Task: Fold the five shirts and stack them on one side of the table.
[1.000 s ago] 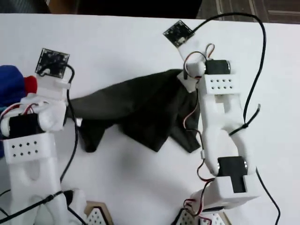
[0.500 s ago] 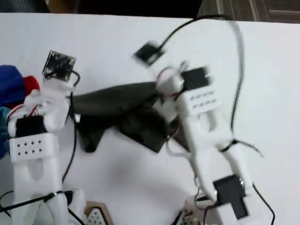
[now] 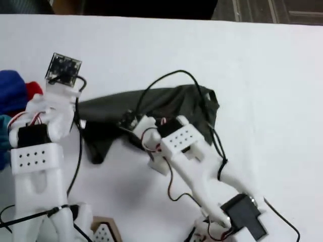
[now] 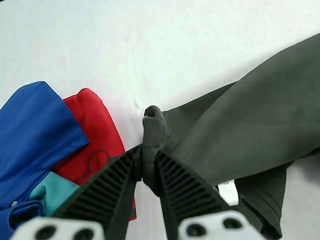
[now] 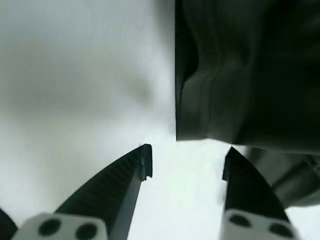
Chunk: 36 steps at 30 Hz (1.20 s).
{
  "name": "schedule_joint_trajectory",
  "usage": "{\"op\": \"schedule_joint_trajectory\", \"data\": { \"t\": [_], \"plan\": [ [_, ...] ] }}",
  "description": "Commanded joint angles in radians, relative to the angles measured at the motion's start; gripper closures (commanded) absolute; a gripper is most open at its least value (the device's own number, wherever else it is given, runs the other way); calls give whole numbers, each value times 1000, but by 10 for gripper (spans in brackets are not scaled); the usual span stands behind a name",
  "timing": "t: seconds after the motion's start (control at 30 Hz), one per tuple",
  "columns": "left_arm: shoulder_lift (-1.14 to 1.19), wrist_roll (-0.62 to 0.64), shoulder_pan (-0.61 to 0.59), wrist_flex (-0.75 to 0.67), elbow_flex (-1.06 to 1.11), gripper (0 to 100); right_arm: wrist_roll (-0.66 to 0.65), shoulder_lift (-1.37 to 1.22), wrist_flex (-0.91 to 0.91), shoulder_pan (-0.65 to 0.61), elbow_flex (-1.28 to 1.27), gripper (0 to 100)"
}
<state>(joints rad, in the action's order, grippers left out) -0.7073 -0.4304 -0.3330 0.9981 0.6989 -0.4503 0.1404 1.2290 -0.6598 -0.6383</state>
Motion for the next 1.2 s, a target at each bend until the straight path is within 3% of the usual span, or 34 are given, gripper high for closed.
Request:
{"op": "schedule_joint_trajectory", "data": {
  "t": [0.0,0.23,0.47,0.57,0.73,1.0,1.17],
  "plan": [
    [-8,3,0,-18,-2,975,8,-56,-65,-5,-2,752],
    [-8,0,-23,-5,-2,975,8,-232,-117,-7,5,839],
    [-9,-3,-71,0,-4,975,12,-306,-94,2,80,861],
    [-14,-3,-77,0,-4,975,12,-298,-87,15,92,994],
    [-8,-3,-75,2,1,975,5,-292,-25,73,133,976],
    [-8,-2,-69,2,53,975,-153,42,216,240,367,977],
    [-15,5,-23,63,42,975,-272,272,203,354,480,977]
  ]
}}
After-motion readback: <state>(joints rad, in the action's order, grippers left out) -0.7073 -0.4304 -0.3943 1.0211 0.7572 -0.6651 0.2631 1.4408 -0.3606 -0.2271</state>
